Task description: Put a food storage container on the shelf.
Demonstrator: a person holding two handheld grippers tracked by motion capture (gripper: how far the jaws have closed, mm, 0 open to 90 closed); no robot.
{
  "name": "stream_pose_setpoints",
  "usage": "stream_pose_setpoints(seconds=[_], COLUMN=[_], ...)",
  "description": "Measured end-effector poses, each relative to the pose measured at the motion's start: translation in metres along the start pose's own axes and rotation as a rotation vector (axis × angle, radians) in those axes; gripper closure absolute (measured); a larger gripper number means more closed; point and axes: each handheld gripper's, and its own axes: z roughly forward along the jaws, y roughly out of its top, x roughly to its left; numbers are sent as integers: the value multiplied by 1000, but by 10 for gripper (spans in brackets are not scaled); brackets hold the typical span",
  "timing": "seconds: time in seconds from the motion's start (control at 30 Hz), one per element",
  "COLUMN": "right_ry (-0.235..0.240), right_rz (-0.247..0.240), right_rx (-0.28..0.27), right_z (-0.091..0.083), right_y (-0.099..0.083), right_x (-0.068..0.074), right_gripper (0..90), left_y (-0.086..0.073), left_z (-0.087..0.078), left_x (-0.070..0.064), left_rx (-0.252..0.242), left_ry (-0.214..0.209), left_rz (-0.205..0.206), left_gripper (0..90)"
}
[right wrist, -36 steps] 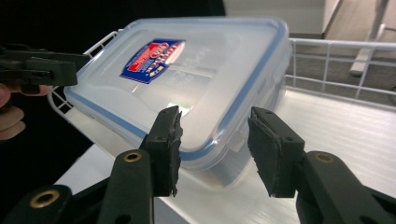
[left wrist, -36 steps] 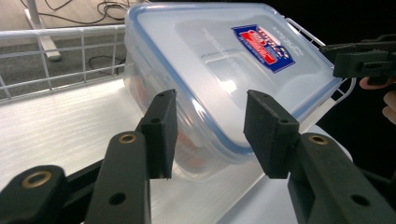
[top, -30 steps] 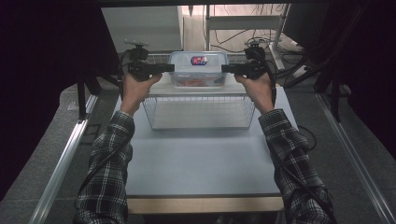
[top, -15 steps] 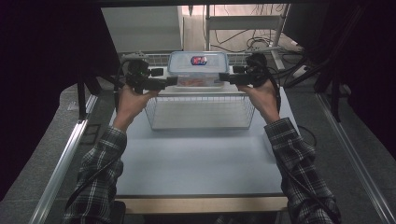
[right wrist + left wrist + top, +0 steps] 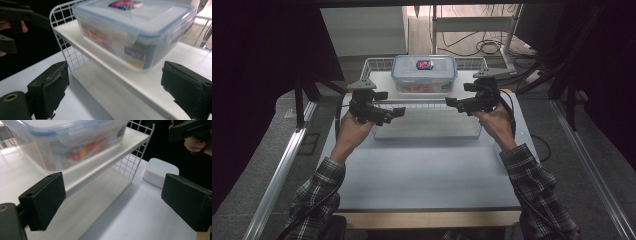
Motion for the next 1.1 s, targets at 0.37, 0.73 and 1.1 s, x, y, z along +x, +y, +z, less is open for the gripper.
stream_pose_setpoints(seconds=[0.37, 0.73, 1.1], right_ry=[29, 56, 39], right_rz=[-20, -29, -59], right_rx=[17, 32, 55], right_z=[-4, -12, -15], right_y=[-31, -61, -92], right_x=[13, 26, 34], right_gripper=[52, 53, 6], left_y=[-36, -62, -93], left_z=[2, 8, 10], left_x=[-21, -41, -45], left_rx=[-11, 47, 42], left_ry=[37, 22, 32], left_rz=[41, 56, 31], left_gripper=[53, 51, 48])
